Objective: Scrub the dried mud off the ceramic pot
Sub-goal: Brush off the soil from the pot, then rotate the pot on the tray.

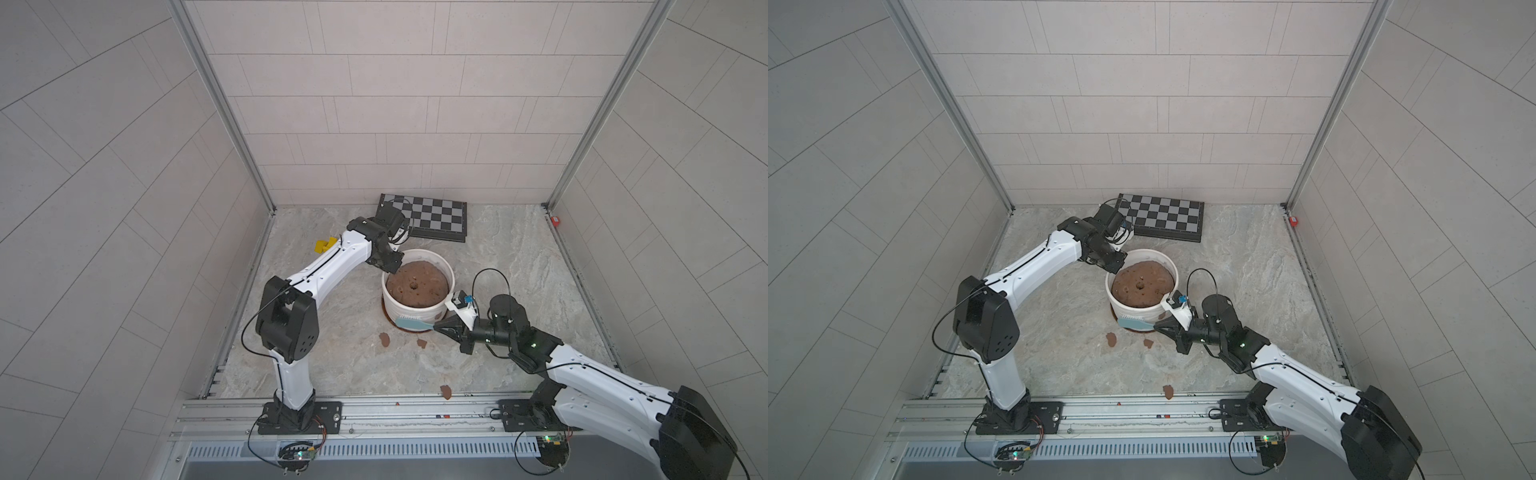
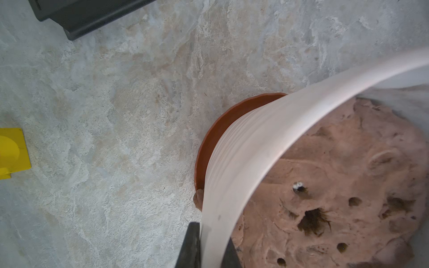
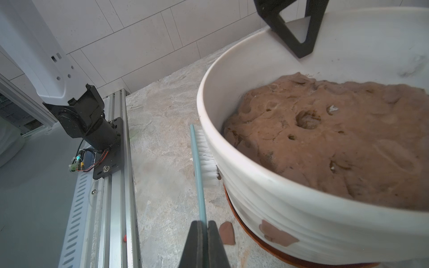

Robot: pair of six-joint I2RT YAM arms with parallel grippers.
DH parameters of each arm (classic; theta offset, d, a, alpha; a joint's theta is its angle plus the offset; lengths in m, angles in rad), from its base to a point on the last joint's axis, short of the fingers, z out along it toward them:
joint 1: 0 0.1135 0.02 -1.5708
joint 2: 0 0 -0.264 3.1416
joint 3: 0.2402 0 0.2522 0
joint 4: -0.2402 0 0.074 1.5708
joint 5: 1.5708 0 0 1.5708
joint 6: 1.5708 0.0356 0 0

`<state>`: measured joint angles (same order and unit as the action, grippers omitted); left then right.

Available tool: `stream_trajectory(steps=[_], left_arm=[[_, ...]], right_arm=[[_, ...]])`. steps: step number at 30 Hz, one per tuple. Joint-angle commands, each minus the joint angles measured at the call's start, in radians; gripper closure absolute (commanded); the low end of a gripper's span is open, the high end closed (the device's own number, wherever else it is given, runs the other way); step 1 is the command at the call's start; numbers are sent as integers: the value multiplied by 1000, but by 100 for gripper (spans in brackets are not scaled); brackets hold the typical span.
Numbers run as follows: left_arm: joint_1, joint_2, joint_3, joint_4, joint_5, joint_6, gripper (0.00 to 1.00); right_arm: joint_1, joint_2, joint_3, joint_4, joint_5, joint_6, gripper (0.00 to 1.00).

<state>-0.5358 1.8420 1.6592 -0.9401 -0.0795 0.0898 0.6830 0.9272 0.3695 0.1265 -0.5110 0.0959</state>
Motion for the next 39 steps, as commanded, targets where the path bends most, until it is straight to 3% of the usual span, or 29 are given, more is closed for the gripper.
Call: stream_trajectory(steps=[1,9,23,39], left_arm=[[-2,23,2,-27,124,45,100],[12,23,5,-21,126,34,100],[23,60,45,-19,131,79,100],[52,183,231,-156,249,423,100]], right_arm=[[-3,7,-32,41,78,31,100],[28,15,-86,71,70,68,100],[62,-61,-91,81,-103,95,100],[39,-58,-15,80,-175,95,100]])
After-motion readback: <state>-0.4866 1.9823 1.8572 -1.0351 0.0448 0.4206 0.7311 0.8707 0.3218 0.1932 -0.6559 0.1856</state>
